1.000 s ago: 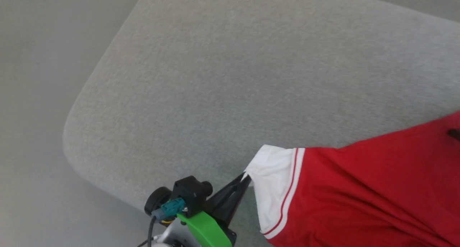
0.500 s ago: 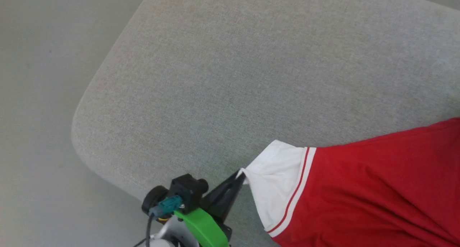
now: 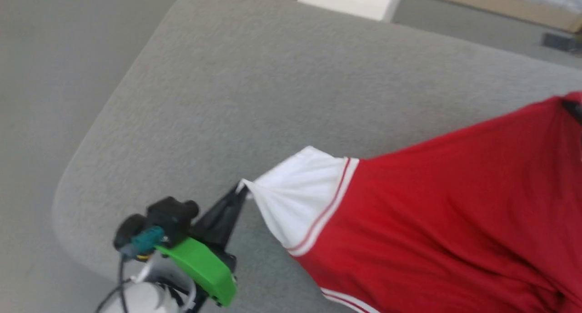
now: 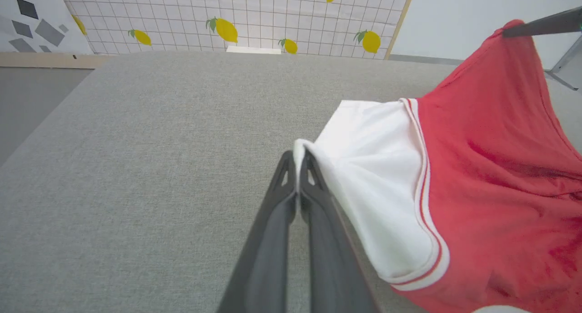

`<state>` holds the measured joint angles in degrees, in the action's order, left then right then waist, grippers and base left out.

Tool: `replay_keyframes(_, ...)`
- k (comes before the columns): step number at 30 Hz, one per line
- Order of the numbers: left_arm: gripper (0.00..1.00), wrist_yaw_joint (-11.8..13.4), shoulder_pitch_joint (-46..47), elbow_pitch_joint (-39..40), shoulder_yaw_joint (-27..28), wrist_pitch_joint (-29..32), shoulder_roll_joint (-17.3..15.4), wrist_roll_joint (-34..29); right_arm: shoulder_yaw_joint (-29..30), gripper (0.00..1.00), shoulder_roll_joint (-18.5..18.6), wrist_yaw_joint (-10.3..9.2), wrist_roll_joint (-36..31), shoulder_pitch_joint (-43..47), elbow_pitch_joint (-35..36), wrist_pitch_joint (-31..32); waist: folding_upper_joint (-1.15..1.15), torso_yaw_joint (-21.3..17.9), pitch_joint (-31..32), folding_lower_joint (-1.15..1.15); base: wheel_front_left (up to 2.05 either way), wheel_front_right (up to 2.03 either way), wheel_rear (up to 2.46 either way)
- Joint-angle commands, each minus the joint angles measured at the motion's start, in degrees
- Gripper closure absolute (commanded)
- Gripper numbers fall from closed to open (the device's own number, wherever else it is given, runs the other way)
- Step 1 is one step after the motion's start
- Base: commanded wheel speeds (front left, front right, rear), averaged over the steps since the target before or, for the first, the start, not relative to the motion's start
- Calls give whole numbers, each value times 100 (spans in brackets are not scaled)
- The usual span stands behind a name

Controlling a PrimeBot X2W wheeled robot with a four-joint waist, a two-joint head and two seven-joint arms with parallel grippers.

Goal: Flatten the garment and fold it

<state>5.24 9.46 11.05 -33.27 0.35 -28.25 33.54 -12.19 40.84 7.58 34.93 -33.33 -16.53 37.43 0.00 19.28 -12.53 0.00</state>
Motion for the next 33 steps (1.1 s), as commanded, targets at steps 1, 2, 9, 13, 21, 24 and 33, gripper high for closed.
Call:
replay_keyframes(1,100,44,115,67,88,-36,-87,7,18,100,31,-9,66,-78,96,-115,0,-622,579,0,0,0,0)
replay_keyframes(2,100,72,138,141,159,-38,-150,-1,36,100,57,-9,115,-77,215,-206,0,-705,637,0,0,0,0)
replay_keyframes(9,100,312,391,721,725,-113,-534,-104,270,100,130,-9,236,-45,1128,-557,0,-1246,882,0,0,0,0)
replay_keyframes(13,100,405,671,1094,1113,-230,-741,-184,646,100,54,-9,199,-39,1734,-580,0,-1506,893,0,0,0,0)
replay_keyframes(21,100,521,1561,1808,1786,-171,-1157,-408,1319,100,-222,-9,111,-276,2841,-368,0,-1897,658,0,0,0,0)
replay_keyframes(24,100,495,2070,1962,1985,10,-1321,-435,1562,100,-359,-9,81,-514,3082,-310,0,-2003,462,0,0,0,0)
replay_keyframes(33,100,64,4094,1520,2169,491,-1541,-276,1727,100,-384,-9,-130,-1650,2820,-552,0,-2229,-521,0,0,0,0)
